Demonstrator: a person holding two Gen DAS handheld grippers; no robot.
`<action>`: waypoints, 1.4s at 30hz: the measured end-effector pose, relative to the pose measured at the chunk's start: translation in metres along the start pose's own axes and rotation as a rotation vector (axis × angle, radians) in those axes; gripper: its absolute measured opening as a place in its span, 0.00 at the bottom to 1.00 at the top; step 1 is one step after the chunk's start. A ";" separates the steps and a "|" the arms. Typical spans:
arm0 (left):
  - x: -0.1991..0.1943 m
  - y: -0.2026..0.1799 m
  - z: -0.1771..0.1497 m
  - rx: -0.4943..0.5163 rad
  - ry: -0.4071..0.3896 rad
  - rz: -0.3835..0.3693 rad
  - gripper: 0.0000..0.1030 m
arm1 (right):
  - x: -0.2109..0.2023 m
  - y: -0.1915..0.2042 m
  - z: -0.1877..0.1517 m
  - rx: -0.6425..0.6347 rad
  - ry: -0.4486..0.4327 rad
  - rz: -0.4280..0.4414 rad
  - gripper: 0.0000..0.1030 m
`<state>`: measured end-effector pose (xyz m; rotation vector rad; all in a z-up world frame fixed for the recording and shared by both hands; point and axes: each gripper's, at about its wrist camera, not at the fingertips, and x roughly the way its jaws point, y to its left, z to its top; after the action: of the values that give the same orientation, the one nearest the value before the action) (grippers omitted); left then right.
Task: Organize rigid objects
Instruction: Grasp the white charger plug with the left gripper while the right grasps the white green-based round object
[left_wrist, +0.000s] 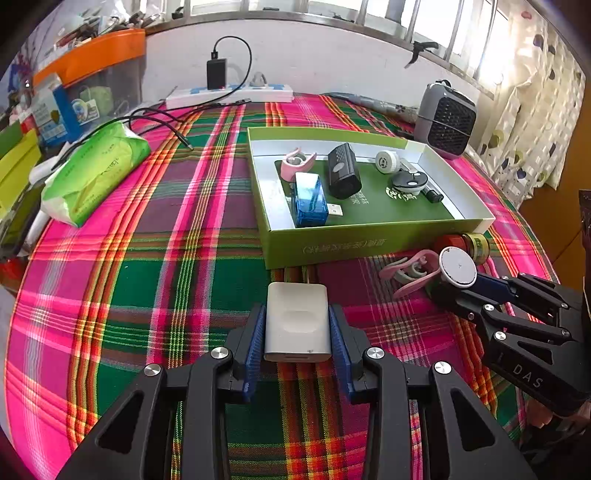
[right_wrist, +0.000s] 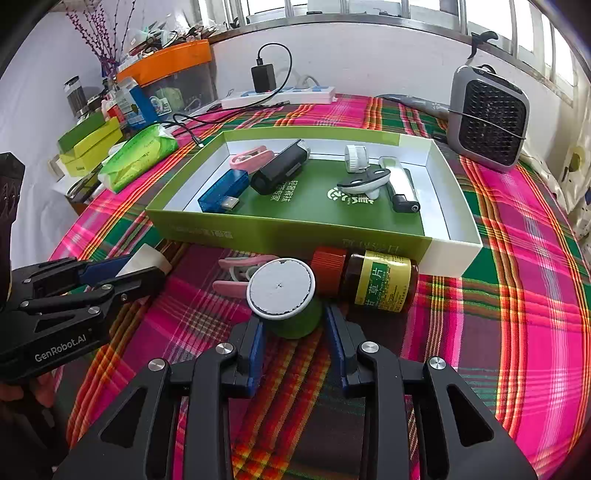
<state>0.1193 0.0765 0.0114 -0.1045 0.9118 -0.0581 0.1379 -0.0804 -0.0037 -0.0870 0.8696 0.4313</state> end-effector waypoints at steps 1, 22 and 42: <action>0.000 0.000 0.000 -0.001 0.000 -0.001 0.32 | 0.000 0.000 0.000 0.001 0.000 0.001 0.30; -0.001 0.001 0.000 -0.008 0.000 -0.003 0.32 | -0.002 -0.002 -0.001 0.008 -0.004 0.006 0.29; -0.026 -0.009 0.013 0.005 -0.058 -0.041 0.32 | -0.017 -0.008 0.000 0.036 -0.040 0.022 0.28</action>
<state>0.1139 0.0710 0.0410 -0.1195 0.8517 -0.0947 0.1314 -0.0933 0.0082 -0.0354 0.8393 0.4368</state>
